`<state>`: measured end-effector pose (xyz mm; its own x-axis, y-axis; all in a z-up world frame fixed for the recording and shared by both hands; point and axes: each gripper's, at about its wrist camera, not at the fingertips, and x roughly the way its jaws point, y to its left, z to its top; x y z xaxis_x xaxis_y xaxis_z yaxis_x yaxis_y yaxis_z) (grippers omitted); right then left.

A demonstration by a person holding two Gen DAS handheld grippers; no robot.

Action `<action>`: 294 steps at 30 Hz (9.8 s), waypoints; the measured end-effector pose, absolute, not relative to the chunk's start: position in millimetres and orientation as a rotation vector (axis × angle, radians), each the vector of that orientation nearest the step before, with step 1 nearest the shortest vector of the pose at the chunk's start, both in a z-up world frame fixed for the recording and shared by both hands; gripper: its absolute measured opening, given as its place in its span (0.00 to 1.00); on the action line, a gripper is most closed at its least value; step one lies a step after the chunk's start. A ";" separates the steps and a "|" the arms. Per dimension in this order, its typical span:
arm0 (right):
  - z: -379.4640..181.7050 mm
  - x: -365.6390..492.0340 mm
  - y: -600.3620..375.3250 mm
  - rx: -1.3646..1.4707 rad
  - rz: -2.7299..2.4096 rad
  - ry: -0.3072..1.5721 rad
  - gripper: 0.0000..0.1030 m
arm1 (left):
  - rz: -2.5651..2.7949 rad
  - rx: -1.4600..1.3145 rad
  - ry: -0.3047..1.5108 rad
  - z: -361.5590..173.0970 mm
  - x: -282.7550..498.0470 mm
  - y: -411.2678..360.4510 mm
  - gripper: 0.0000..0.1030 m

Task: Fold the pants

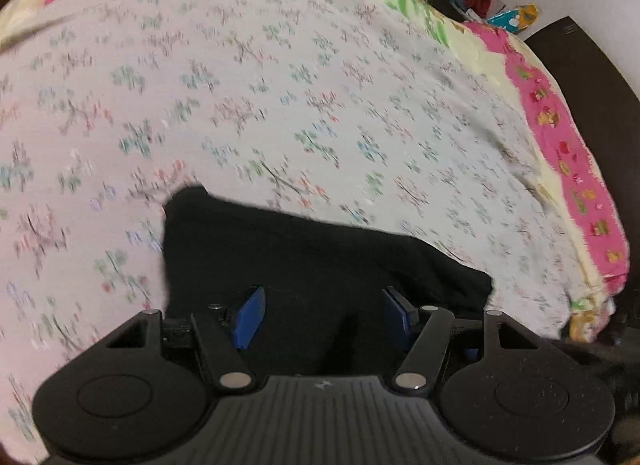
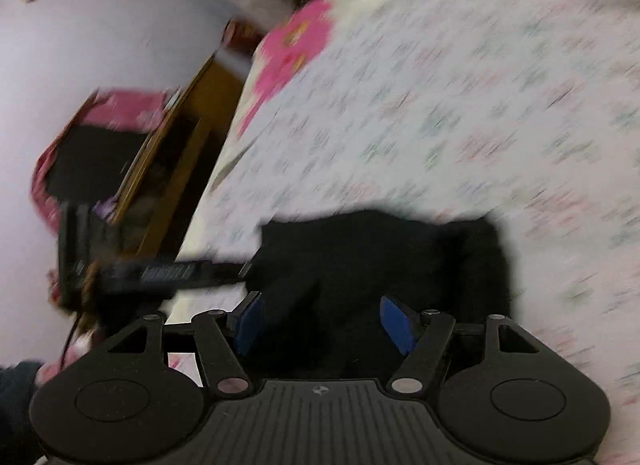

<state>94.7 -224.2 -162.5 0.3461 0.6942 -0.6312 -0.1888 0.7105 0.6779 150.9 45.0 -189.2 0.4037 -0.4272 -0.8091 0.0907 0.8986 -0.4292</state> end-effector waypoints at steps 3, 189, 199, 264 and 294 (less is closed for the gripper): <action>-181.8 100.1 -205.6 0.441 0.595 1.153 0.42 | -0.349 -0.220 1.066 -194.8 159.8 36.1 0.69; -246.9 141.0 -252.2 0.668 0.444 1.362 0.33 | -0.466 -0.235 1.269 -247.1 120.4 57.8 0.96; -191.9 145.4 -230.5 0.644 0.509 1.288 0.18 | -0.503 -0.310 1.224 -193.0 122.1 65.7 0.64; 22.1 93.8 -226.7 0.282 0.417 0.633 0.88 | -0.293 0.024 0.644 -2.9 89.0 29.1 1.00; -26.3 -10.5 -144.4 0.202 0.118 0.861 0.86 | -0.275 0.060 0.721 -32.5 -0.8 61.8 1.00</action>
